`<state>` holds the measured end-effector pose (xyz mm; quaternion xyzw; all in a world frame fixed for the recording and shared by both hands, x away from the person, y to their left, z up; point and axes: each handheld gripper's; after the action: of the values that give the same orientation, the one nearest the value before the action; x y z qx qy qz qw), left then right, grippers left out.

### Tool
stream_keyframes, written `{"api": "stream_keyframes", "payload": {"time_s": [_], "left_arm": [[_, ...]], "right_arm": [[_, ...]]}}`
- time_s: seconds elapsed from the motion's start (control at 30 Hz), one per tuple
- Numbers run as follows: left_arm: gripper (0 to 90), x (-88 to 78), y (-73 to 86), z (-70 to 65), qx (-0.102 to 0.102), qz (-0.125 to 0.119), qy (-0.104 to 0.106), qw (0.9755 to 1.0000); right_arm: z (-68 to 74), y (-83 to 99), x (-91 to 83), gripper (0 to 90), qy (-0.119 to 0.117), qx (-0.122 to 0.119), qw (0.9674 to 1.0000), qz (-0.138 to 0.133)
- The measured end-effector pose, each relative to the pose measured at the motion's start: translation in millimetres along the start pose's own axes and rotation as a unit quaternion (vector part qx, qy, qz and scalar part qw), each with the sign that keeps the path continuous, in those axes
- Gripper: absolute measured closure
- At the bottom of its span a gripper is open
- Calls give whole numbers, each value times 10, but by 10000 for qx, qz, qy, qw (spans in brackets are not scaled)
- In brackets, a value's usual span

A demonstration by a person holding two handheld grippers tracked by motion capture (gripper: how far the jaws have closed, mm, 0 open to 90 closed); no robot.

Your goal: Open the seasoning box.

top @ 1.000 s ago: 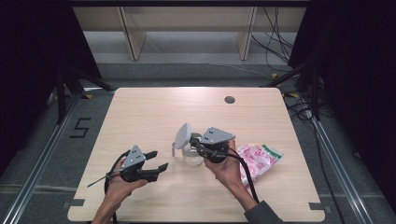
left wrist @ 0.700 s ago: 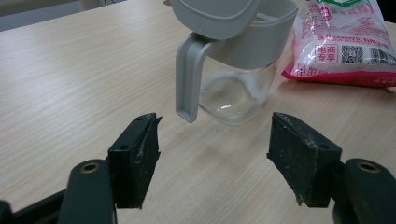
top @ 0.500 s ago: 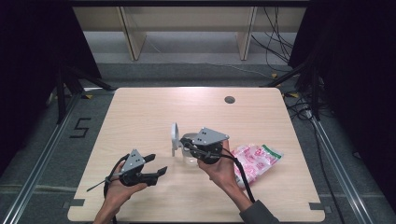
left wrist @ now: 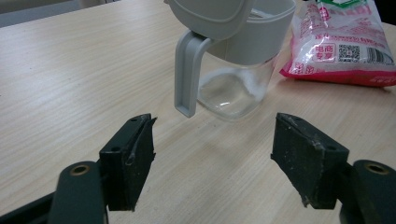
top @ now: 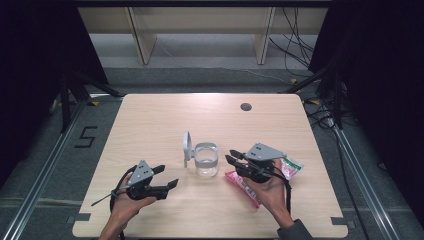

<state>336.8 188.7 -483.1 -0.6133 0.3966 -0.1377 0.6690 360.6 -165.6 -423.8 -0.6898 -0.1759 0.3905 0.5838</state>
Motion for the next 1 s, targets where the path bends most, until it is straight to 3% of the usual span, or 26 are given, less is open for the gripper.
{"api": "stream_keyframes", "payload": {"time_s": [0.03, 0.13, 0.3, 0.37, 0.43, 0.47, 0.5, 0.53, 0.67, 0.7, 0.8, 0.83, 0.9, 0.93, 1.0], "left_arm": [[288, -9, -4, 3, 13, 29, -57, 10000], [284, -16, -5, 10, -26, 11, -77, 10000], [282, -9, -9, -1, -69, -16, -66, 10000], [282, -12, -12, 12, 52, 33, -39, 10000], [282, -5, -4, 5, -49, 12, -28, 10000], [282, -6, -4, 6, -44, 18, -35, 10000], [282, -10, -6, 3, -42, 24, -60, 10000], [282, -12, -6, 4, -47, 24, -60, 10000], [281, -8, -7, -3, -88, -19, -65, 9999], [281, -9, -7, -3, -86, -17, -65, 9999], [281, -12, -8, 3, -47, 22, -73, 10000], [281, -13, -9, 1, -46, 22, -79, 10000], [281, -9, -13, -18, -85, -34, -72, 9999], [281, -12, -16, -12, -33, -4, -41, 10000], [280, -10, -16, -24, -56, -17, -41, 10000]], "right_arm": [[-17, 44, -64, 683, 83, 188, 9998, 0], [-141, 191, -269, 627, 339, 311, 9989, -48], [-261, 436, -538, 571, 517, 715, 9961, 70], [-291, 496, -618, 567, 569, 814, 9950, 102], [-353, 547, -698, 566, 637, 723, 9953, 68], [-364, 561, -718, 564, 636, 736, 9953, 28], [-346, 571, -748, 562, 716, 899, 9934, 25], [-367, 586, -771, 560, 769, 810, 9937, 3], [-406, 641, -853, 550, 823, 884, 9927, -6], [-392, 653, -890, 544, 859, 1028, 9910, 61], [-427, 699, -947, 534, 949, 971, 9906, 135], [-404, 726, -979, 527, 957, 1232, 9876, 186], [-401, 740, -995, 521, 969, 1293, 9867, 161], [-428, 759, -1008, 513, 1027, 1147, 9879, 205], [-401, 793, -1025, 496, 1020, 1349, 9854, 206]]}}
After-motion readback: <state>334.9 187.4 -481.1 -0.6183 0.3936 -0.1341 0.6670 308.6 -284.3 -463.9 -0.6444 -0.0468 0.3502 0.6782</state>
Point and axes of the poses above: each handheld gripper's, and its own axes: x roughly forward along the jaws, y roughly out of its underside, z roughly to its left, and after that the axes turned 5 degrees about -z, right-handed
